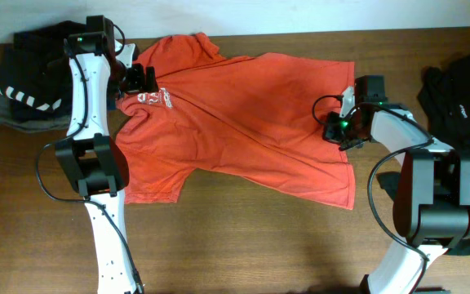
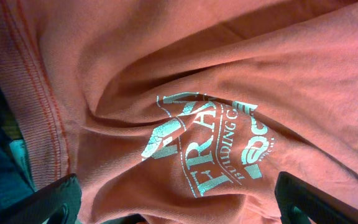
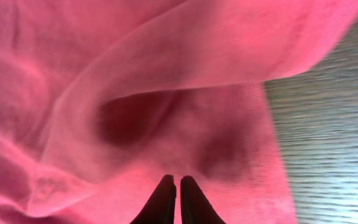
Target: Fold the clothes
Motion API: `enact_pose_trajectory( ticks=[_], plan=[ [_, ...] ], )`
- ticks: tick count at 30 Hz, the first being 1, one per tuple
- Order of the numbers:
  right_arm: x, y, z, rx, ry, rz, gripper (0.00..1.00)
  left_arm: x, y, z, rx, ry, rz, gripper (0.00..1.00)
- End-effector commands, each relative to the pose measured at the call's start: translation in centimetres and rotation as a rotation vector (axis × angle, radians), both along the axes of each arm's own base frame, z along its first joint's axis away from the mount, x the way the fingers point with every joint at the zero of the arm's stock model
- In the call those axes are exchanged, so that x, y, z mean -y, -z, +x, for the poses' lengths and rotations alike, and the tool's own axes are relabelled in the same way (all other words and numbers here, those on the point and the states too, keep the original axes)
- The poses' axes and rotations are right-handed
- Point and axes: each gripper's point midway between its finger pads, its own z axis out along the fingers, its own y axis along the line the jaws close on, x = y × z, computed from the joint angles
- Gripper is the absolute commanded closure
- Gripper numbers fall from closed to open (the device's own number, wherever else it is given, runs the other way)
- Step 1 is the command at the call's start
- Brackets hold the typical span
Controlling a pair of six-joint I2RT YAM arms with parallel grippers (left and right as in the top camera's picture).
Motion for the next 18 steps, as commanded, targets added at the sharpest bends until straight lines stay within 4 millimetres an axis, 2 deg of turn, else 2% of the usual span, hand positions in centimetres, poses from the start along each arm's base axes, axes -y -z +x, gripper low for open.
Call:
enact_pose_trajectory(
  ticks=[1, 10, 13, 18],
  plan=[
    [2.0, 0.6, 0.3, -0.006, 0.036, -0.090, 0.90, 0.0, -0.1, 0.1, 0.001, -0.012, 0.001, 0.01],
    [1.8, 3.1, -0.9, -0.086, 0.030, -0.072, 0.90, 0.0, -0.1, 0.1, 0.001, -0.012, 0.001, 0.01],
    [3.8, 4.0, -1.4, -0.120, 0.071, -0.130, 0.93, 0.0, -0.1, 0.1, 0.000, -0.012, 0.001, 0.01],
    [7.2, 4.2, -2.1, -0.148, 0.141, -0.209, 0.94, 0.0, -0.1, 0.1, 0.001, -0.012, 0.001, 0.01]
  ],
)
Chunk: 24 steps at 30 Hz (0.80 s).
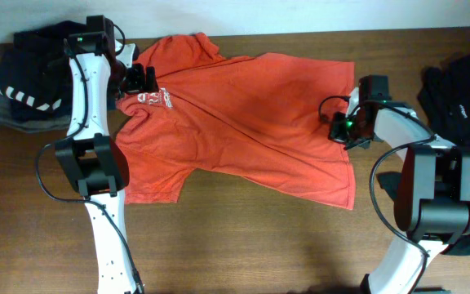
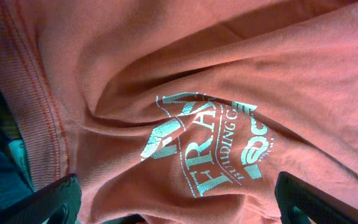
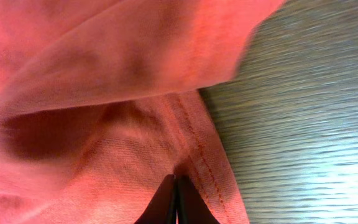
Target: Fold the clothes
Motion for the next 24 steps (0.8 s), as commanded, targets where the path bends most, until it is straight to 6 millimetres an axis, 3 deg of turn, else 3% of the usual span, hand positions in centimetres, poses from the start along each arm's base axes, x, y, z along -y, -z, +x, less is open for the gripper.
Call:
enact_pose_trajectory(
  ticks=[1, 6, 11, 12, 13, 15, 21, 24],
  plan=[
    [5.2, 3.1, -2.4, -0.119, 0.100, -0.143, 0.94, 0.0, -0.1, 0.1, 0.001, -0.012, 0.001, 0.01],
    [8.1, 3.2, -3.6, -0.161, 0.160, -0.201, 0.94, 0.0, -0.1, 0.1, 0.001, -0.012, 0.002, 0.01],
    [9.9, 2.3, -4.0, -0.193, 0.188, -0.262, 0.94, 0.1, 0.0, -0.5, -0.024, -0.012, -0.001, 0.01],
    [10.1, 1.9, -3.9, -0.198, 0.190, -0.274, 0.91, 0.1, 0.1, -0.7, -0.031, -0.012, -0.002, 0.01],
    [10.4, 1.4, -3.7, -0.204, 0.191, -0.283, 0.82, 0.1, 0.0, -0.8, -0.037, -0.012, -0.002, 0.01],
    [11.2, -0.3, -3.3, -0.216, 0.199, -0.327, 0.74, 0.1, -0.1, -1.2, -0.052, -0.012, -0.003, 0.01],
    [13.1, -7.2, -2.1, -0.232, 0.270, -0.403, 0.73, 0.3, -1.7, -3.4, -0.119, -0.012, -0.004, 0.01],
    [12.2, -10.1, -1.9, -0.232, 0.258, -0.356, 0.57, 0.4, -3.1, -4.6, -0.144, -0.009, -0.004, 0.01]
  ],
)
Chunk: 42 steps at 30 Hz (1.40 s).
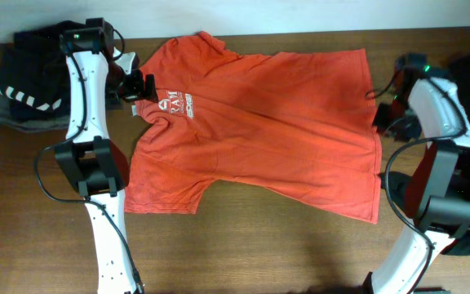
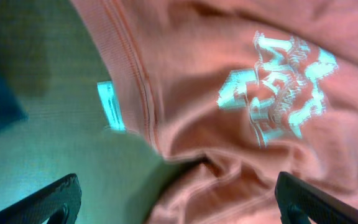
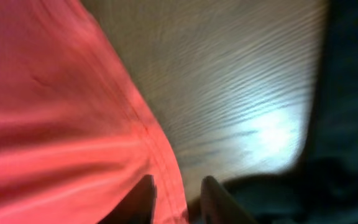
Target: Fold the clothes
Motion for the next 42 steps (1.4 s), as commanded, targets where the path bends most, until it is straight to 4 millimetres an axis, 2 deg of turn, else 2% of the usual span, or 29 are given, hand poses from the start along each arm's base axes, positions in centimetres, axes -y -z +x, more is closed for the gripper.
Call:
enact_pose_trajectory(
  ticks=[1, 2, 3, 4, 8, 9, 10, 12, 13, 14, 16, 18, 19, 20, 21, 22, 24, 26, 29, 31, 35, 38, 42],
  plan=[
    [0.2, -3.8, 0.7, 0.044, 0.017, -0.008, 0.45, 0.1, -1.7, -0.2, 0.018, -0.003, 0.013, 0.01],
    [-0.3, -4.2, 0.3, 0.033, 0.006, 0.017, 0.29, 0.3, -1.9, -0.2, 0.023, -0.001, 0.012, 0.01],
    [-0.8, -4.5, -0.3, 0.009, -0.011, 0.043, 0.21, 0.6, -2.3, -0.1, 0.030, 0.003, 0.011, 0.01],
    [-1.2, -4.6, -1.1, -0.021, -0.022, 0.062, 0.17, 1.0, -2.3, -0.2, 0.031, 0.011, 0.008, 0.01],
    [-1.7, -4.8, -3.5, -0.117, -0.018, 0.085, 0.15, 2.1, -2.0, -0.4, 0.012, 0.012, 0.006, 0.01],
    [-1.8, -4.9, -3.8, -0.128, -0.018, 0.089, 0.15, 2.3, -1.8, -0.5, 0.005, 0.014, 0.005, 0.04],
    [-1.8, -4.9, -4.0, -0.135, -0.017, 0.090, 0.15, 2.6, -1.9, -0.6, 0.003, 0.020, 0.005, 0.11],
    [-2.0, -5.1, -4.1, -0.132, -0.017, 0.097, 0.15, 3.0, -2.4, -0.6, 0.014, 0.034, 0.006, 0.53],
    [-2.1, -5.1, -3.8, -0.122, -0.017, 0.106, 0.15, 3.2, -3.0, -0.6, 0.028, 0.040, 0.007, 0.67],
    [-2.2, -5.1, -3.6, -0.112, -0.017, 0.113, 0.15, 3.3, -4.0, -0.6, 0.047, 0.044, 0.007, 0.69],
    [-2.4, -5.0, -3.3, -0.096, -0.019, 0.124, 0.15, 3.7, -6.4, -0.6, 0.098, 0.051, 0.008, 0.61],
    [-2.5, -5.0, -3.1, -0.087, -0.018, 0.129, 0.15, 4.4, -9.5, -0.9, 0.163, 0.065, 0.010, 0.60],
    [-2.5, -5.0, -3.1, -0.086, -0.019, 0.129, 0.15, 4.9, -11.0, -1.1, 0.192, 0.074, 0.011, 0.65],
    [-2.5, -5.0, -3.0, -0.086, -0.019, 0.129, 0.15, 5.2, -12.1, -1.4, 0.214, 0.081, 0.013, 0.75],
    [-2.5, -5.0, -3.1, -0.087, -0.019, 0.129, 0.15, 5.7, -13.4, -1.9, 0.235, 0.090, 0.015, 0.96],
    [-2.5, -5.0, -3.1, -0.087, -0.018, 0.129, 0.15, 6.1, -14.1, -2.4, 0.241, 0.100, 0.014, 1.00],
    [-2.5, -5.0, -3.1, -0.087, -0.019, 0.129, 0.15, 7.0, -14.8, -3.6, 0.227, 0.120, 0.012, 1.00],
    [-2.5, -5.0, -3.0, -0.085, -0.019, 0.128, 0.15, 7.8, -14.1, -5.2, 0.167, 0.140, 0.010, 1.00],
    [-2.5, -5.0, -2.9, -0.082, -0.019, 0.128, 0.15, 8.9, -11.5, -8.4, 0.020, 0.156, -0.002, 1.00],
    [-2.5, -5.0, -2.8, -0.077, -0.019, 0.130, 0.15, 9.9, -9.5, -9.7, -0.059, 0.168, -0.045, 1.00],
    [-2.9, -4.9, -2.3, -0.052, -0.020, 0.155, 0.15, 11.7, -5.0, -9.9, -0.110, 0.176, -0.137, 1.00],
    [-2.9, -4.9, -2.2, -0.047, -0.021, 0.158, 0.15, 11.4, -1.8, -10.0, -0.129, 0.165, -0.142, 1.00],
    [-2.9, -4.9, -2.2, -0.047, -0.020, 0.158, 0.15, 10.5, 1.2, -11.6, -0.198, 0.133, -0.149, 1.00]
  ],
)
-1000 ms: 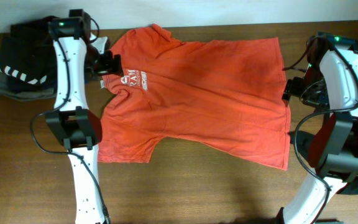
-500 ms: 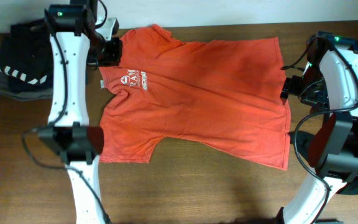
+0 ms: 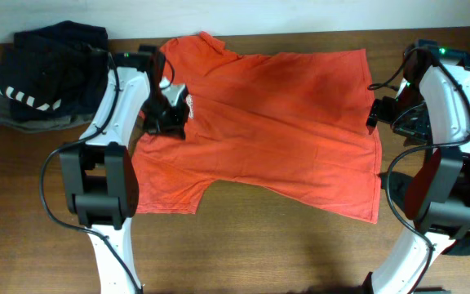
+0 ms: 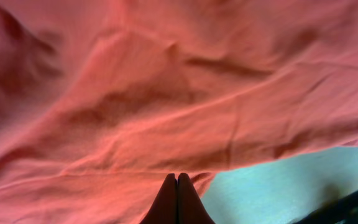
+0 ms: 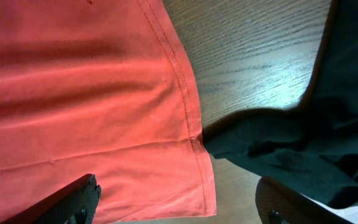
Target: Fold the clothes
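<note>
An orange T-shirt [image 3: 268, 122] lies spread flat on the wooden table [image 3: 259, 253], collar at the far left and hem at the right. My left gripper [image 3: 167, 120] sits on its chest by the left sleeve. In the left wrist view the left gripper [image 4: 177, 178] is shut, its tips pinching a fold at the cloth's edge. My right gripper [image 3: 379, 111] hovers at the shirt's right hem. In the right wrist view the right gripper [image 5: 178, 200] is wide open over the hem [image 5: 185, 81], holding nothing. The shirt's white logo is mostly hidden by the left gripper.
A pile of dark clothes [image 3: 43, 61], one with white stripes, lies at the far left corner. A black garment [image 5: 303, 143] lies just right of the shirt's hem, under my right arm. Bare wood [image 5: 247, 43] shows between hem and garment.
My left gripper was open over the collar and logo; now it is shut on the shirt lower down, by the left sleeve. My right gripper's fingers stand much wider apart beside the hem.
The shirt lay bunched and narrow, my right gripper shut on its right hem, my left open over the logo. Then the hem was farther right. By 1.4 s ago the shirt lay stretched wide and the right fingers had parted. Now the right is open, the left shut.
</note>
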Motion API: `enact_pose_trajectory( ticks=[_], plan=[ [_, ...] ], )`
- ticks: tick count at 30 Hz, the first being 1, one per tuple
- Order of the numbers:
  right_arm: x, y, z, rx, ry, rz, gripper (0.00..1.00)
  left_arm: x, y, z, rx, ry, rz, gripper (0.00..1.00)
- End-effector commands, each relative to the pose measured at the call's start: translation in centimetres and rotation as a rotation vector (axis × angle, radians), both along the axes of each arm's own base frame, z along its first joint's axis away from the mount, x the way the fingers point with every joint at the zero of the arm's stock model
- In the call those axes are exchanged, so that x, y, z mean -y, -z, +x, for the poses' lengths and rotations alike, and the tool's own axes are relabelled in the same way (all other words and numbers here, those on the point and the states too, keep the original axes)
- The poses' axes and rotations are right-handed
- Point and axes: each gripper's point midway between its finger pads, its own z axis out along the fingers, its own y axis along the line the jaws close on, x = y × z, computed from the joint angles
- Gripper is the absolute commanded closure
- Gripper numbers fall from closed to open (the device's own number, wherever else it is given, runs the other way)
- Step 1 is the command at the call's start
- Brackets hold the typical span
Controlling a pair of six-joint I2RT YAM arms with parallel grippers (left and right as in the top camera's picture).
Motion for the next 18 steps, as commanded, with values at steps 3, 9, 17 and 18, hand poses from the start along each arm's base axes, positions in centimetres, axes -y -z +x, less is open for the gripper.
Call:
enact_pose_trajectory(
  ticks=[3, 9, 17, 18],
  plan=[
    [-0.2, -1.4, 0.6, 0.057, 0.007, 0.012, 0.15, -1.0, 2.7, -1.7, -0.065, -0.045, -0.025, 1.00],
    [-0.5, -1.4, 1.1, 0.078, 0.004, 0.031, 0.15, -1.8, 6.4, -0.7, 0.011, -0.064, -0.025, 1.00],
    [-0.5, -1.4, 1.1, 0.077, 0.000, 0.031, 0.15, -3.8, 7.7, -0.5, 0.021, -0.116, -0.016, 1.00],
    [-0.5, -1.4, 1.1, 0.077, 0.000, 0.031, 0.15, -4.0, 7.8, -0.9, 0.002, -0.130, -0.010, 1.00]
  ],
)
